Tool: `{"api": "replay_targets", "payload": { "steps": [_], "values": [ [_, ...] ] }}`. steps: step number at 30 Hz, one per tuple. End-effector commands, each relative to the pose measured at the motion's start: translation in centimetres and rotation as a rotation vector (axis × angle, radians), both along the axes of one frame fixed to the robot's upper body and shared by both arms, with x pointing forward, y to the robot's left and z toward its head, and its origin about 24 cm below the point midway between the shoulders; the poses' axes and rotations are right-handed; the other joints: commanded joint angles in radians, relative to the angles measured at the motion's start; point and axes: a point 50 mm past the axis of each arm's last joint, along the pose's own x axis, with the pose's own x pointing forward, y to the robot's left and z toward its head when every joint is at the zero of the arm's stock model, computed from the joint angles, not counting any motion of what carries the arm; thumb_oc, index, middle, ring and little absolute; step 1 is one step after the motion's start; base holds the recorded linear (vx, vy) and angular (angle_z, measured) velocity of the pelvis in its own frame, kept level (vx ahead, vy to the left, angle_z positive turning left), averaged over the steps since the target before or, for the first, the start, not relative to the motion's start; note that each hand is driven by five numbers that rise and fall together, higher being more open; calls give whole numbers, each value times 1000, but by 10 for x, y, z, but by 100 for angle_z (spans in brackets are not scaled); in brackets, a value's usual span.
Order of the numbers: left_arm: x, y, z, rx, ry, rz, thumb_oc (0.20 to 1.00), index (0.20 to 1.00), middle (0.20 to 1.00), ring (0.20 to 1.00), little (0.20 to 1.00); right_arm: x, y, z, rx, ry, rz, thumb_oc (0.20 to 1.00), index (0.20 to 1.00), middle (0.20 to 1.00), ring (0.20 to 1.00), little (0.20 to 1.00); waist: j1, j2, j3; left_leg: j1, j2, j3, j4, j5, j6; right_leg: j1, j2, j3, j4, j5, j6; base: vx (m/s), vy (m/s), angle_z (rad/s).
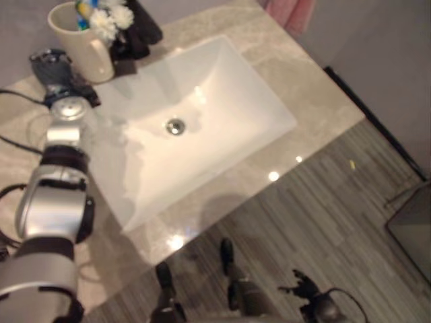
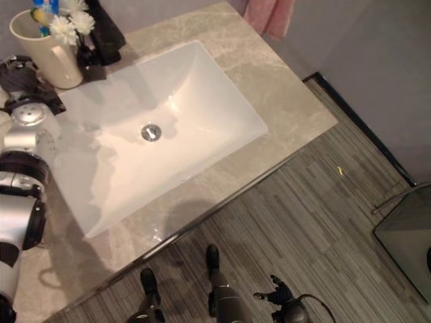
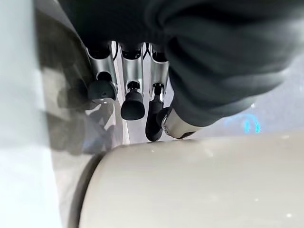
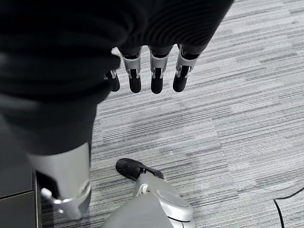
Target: Put brush and paste in cup on sink, flatten towel.
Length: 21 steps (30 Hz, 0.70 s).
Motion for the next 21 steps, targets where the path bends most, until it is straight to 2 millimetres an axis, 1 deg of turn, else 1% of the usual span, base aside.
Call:
{"api": "replay_targets", "payload": {
  "steps": [1,2,5,6,10,13,15,16,17,18,19,20,21],
  "values": [
    [-9,20,10,-12,-26,95,200,200,200,200,200,6,-22,8,-67,-15,-7,1000,1000,1000,1000,1000,-17,5,63,63,-10,-90,12,-68,32,107,55,-114,-2,-125,37,-32,-7,-1],
    [-9,20,10,-12,-25,95,200,200,200,200,200,6,-22,8,-68,-15,-6,1000,1000,1000,1000,1000,-17,6,63,64,-10,-90,12,-68,32,108,55,-114,-2,-125,37,-36,-14,-1],
    [-15,31,-2,-20,7,159,200,200,200,200,200,4,-22,7,-68,-9,-3,1000,1000,1000,1000,1000,-12,4,61,73,-9,-89,12,-71,32,120,54,-122,-2,-128,36,-26,-19,-1],
    [-19,38,-10,-19,26,191,200,200,200,200,200,1,-21,6,-66,2,-3,1000,1000,1000,1000,1000,-9,4,57,82,-7,-89,12,-73,30,132,53,-127,-2,-134,34,-30,-32,-1],
    [-24,42,-18,6,39,227,200,200,200,200,200,-5,-20,3,-69,30,0,1000,1000,1000,1000,1000,3,2,50,104,-4,-92,12,-74,29,158,52,-137,-2,-145,29,-19,-36,5],
    [-34,52,-26,63,59,272,200,200,200,200,200,-13,-19,-1,-72,69,16,1000,1000,1000,1000,1000,26,-3,40,141,-2,-95,12,-79,30,202,52,-152,-2,-161,24,-23,-25,11],
    [-36,54,-27,77,57,282,200,200,200,200,200,-12,-19,-1,-76,70,19,1000,1000,1000,1000,1000,31,-2,38,152,-2,-96,12,-80,30,214,53,-154,-2,-165,23,-31,-9,12],
    [-41,56,-29,99,45,294,200,200,200,200,200,-12,-22,-1,-88,76,12,1000,1000,1000,1000,1000,45,-2,35,165,-4,-102,12,-80,30,229,53,-164,-2,-171,22,-41,-4,10],
    [-41,56,-29,98,46,294,200,200,200,200,200,-12,-22,-1,-88,77,13,1000,1000,1000,1000,1000,44,-1,36,166,-4,-102,12,-80,30,231,53,-164,-2,-172,22,-46,-7,10],
    [-43,54,-30,118,30,284,200,200,200,200,200,-11,-21,-1,-88,77,16,1000,1000,1000,1000,1000,53,-1,33,172,-5,-106,12,-80,30,240,52,-170,-2,-176,21,-62,-29,25],
    [-52,44,-36,171,-36,249,200,200,200,200,200,-12,-21,-1,-85,79,9,1000,1000,1000,1000,1000,75,1,27,191,-6,-128,12,-77,29,273,53,-191,-2,-190,15,-68,-29,30],
    [-53,44,-37,170,-34,251,200,200,200,200,200,-12,-21,-1,-87,80,10,1000,1000,1000,1000,1000,72,2,25,188,-8,-129,12,-74,29,270,51,-192,-2,-189,14,-59,-31,36],
    [-59,41,-41,193,-57,231,200,200,200,200,200,-12,-21,-1,-83,80,1,1000,1000,1000,1000,1000,84,3,27,201,-8,-139,12,-76,29,289,55,-198,-2,-197,11,-33,-15,38]
  ]
}}
